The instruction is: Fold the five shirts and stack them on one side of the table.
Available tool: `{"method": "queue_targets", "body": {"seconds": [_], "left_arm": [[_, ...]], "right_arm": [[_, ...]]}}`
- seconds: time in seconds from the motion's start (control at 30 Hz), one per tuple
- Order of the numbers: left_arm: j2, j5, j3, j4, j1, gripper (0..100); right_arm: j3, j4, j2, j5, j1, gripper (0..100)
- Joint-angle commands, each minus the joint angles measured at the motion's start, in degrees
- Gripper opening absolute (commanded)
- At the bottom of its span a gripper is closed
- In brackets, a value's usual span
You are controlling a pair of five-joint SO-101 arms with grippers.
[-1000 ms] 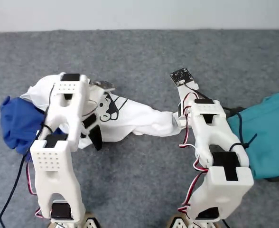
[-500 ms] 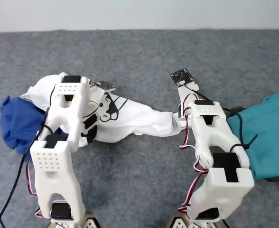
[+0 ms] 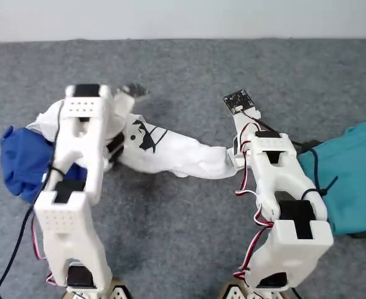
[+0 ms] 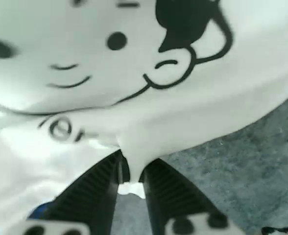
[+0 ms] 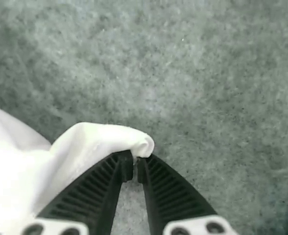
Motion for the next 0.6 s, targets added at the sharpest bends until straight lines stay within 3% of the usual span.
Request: {"method": "queue_targets", "body": {"seconds": [0.0, 0.2, 0.57], "left_arm": [[-12.3, 0.3, -2.3, 1.8, 0.1, 1], [-25.6, 0.3, -2.3, 1.8, -0.1, 1], [-34.7, 0.0, 7.1, 1.7, 0.0, 1]], "right_arm": [[0.1, -0.6, -2.1, -0.4, 0.3, 1.0], [-1.8, 5.1, -9.7, -0.8, 0.7, 1.0], [-2.1, 11.7, -45.3, -0.8, 0.4, 1.0]]}}
